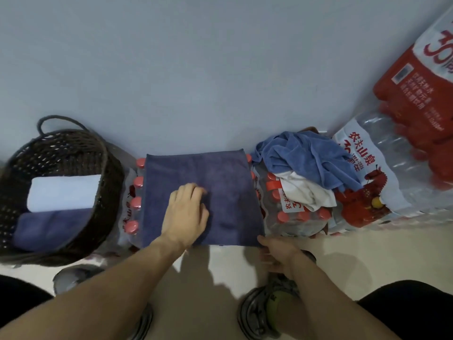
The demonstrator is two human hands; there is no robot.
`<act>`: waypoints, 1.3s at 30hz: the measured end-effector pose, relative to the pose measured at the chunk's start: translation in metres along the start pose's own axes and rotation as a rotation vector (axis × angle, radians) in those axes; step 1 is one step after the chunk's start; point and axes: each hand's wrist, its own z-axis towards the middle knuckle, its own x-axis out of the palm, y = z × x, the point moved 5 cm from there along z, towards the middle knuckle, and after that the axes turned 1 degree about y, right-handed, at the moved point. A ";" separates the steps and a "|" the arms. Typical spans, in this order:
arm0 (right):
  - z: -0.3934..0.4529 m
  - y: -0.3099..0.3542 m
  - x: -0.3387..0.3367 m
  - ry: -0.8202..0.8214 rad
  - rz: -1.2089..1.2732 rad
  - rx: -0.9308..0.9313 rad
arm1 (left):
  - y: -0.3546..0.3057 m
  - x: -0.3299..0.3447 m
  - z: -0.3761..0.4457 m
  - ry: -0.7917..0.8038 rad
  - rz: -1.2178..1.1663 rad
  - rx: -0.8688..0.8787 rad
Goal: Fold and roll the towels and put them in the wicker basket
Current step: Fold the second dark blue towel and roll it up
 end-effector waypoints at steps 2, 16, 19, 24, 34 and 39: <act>-0.002 0.013 -0.011 -0.242 -0.178 -0.142 | 0.027 -0.010 -0.040 -0.094 0.007 -0.282; -0.035 0.072 0.106 -0.283 -0.813 -0.917 | 0.113 0.028 -0.130 -0.102 -1.035 -1.364; -0.031 0.076 0.110 -0.320 -0.867 -0.819 | 0.114 0.023 -0.128 -0.015 -0.995 -1.371; -0.050 0.086 0.124 -0.288 -0.886 -0.934 | 0.107 -0.002 -0.122 0.199 -0.946 -1.360; -0.102 0.068 0.194 0.068 -0.748 -1.135 | 0.095 -0.089 -0.052 0.543 -0.860 -1.057; -0.111 0.085 0.193 -0.004 -0.775 -1.208 | 0.078 -0.115 -0.027 0.836 -0.609 -0.837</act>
